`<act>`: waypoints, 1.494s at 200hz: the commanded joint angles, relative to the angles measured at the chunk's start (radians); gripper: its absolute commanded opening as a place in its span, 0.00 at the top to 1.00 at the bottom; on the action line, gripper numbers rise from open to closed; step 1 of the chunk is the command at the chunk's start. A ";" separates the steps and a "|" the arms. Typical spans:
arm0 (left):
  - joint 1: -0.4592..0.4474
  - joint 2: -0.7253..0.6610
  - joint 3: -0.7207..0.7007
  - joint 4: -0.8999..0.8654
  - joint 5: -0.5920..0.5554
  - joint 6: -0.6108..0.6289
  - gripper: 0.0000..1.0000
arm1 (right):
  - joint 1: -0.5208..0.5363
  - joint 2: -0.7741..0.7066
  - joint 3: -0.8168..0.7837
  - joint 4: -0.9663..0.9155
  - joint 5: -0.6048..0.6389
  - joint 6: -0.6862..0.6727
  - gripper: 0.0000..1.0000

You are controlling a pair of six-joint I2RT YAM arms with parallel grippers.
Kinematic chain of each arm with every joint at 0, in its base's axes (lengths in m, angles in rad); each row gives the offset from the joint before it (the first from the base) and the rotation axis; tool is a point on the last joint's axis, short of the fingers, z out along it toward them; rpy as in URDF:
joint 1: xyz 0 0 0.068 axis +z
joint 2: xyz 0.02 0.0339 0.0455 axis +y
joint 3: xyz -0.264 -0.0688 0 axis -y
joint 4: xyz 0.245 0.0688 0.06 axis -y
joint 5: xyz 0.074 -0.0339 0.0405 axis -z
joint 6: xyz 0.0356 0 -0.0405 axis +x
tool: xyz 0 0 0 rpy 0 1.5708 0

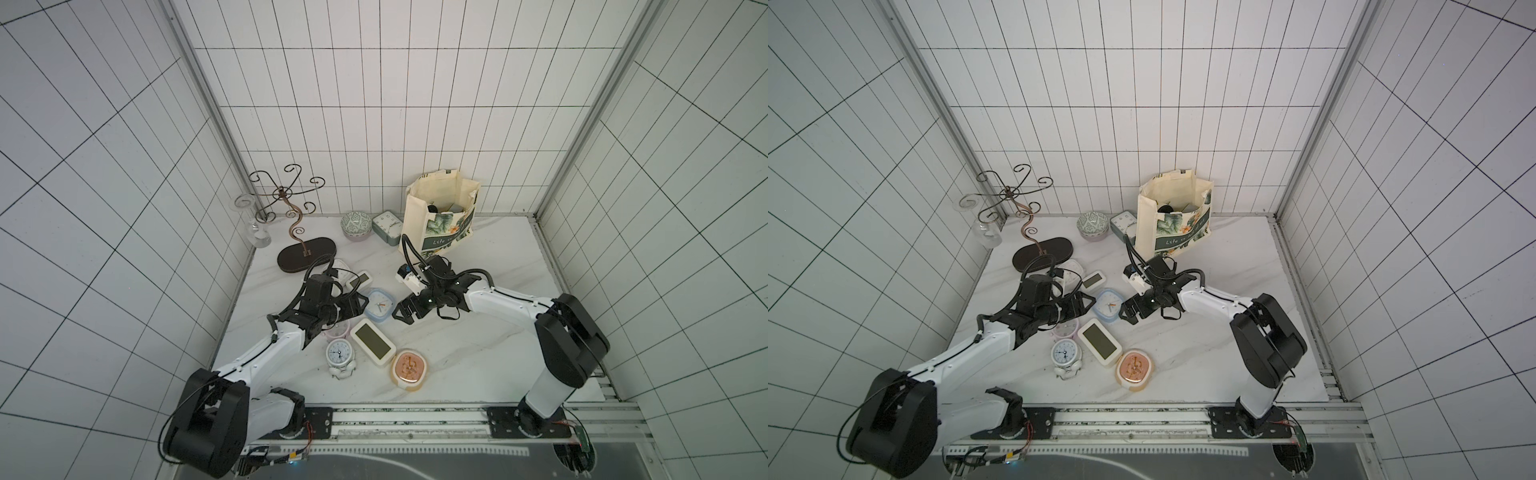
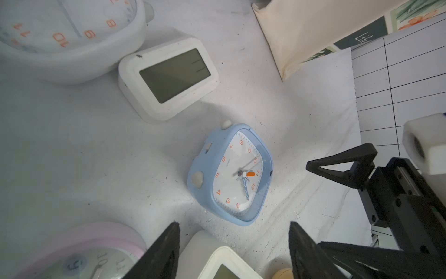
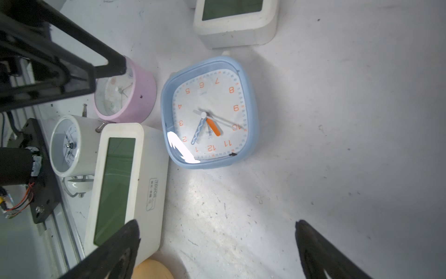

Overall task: Put the alarm clock into the canvas bag
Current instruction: Pick up the alarm from the center of the board.

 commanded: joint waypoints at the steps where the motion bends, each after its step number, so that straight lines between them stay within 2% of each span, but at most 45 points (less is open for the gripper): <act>1: 0.005 0.030 -0.003 0.079 0.030 -0.015 0.31 | -0.058 0.041 0.067 0.073 -0.180 0.061 0.01; 48: 0.005 0.103 -0.016 0.176 0.076 -0.025 0.34 | -0.123 0.107 0.047 0.181 -0.364 0.210 0.14; 76: 0.006 0.126 -0.020 0.188 0.050 -0.014 0.34 | -0.127 0.132 0.046 0.201 -0.364 0.243 0.15; 103: 0.007 0.130 -0.021 0.185 0.039 -0.013 0.34 | -0.101 0.108 0.049 0.158 -0.244 0.162 0.12; 125: 0.007 0.076 -0.013 0.129 -0.021 -0.008 0.31 | -0.033 0.093 0.078 0.093 -0.107 0.056 0.00; 147: 0.024 0.003 0.016 0.016 -0.075 -0.003 0.23 | 0.024 0.114 0.135 0.046 0.007 0.024 0.00; 187: 0.131 -0.095 0.035 -0.093 0.012 -0.010 0.18 | 0.107 0.176 0.259 -0.002 0.190 0.016 0.00; 242: 0.142 -0.108 0.059 -0.139 0.015 0.018 0.17 | 0.192 0.280 0.418 -0.066 0.389 -0.006 0.00; 269: 0.142 -0.118 0.053 -0.137 0.005 0.017 0.16 | 0.207 0.316 0.462 -0.123 0.444 -0.021 0.00; 299: 0.142 -0.125 0.043 -0.136 0.008 0.019 0.16 | 0.219 0.337 0.483 -0.143 0.435 -0.035 0.00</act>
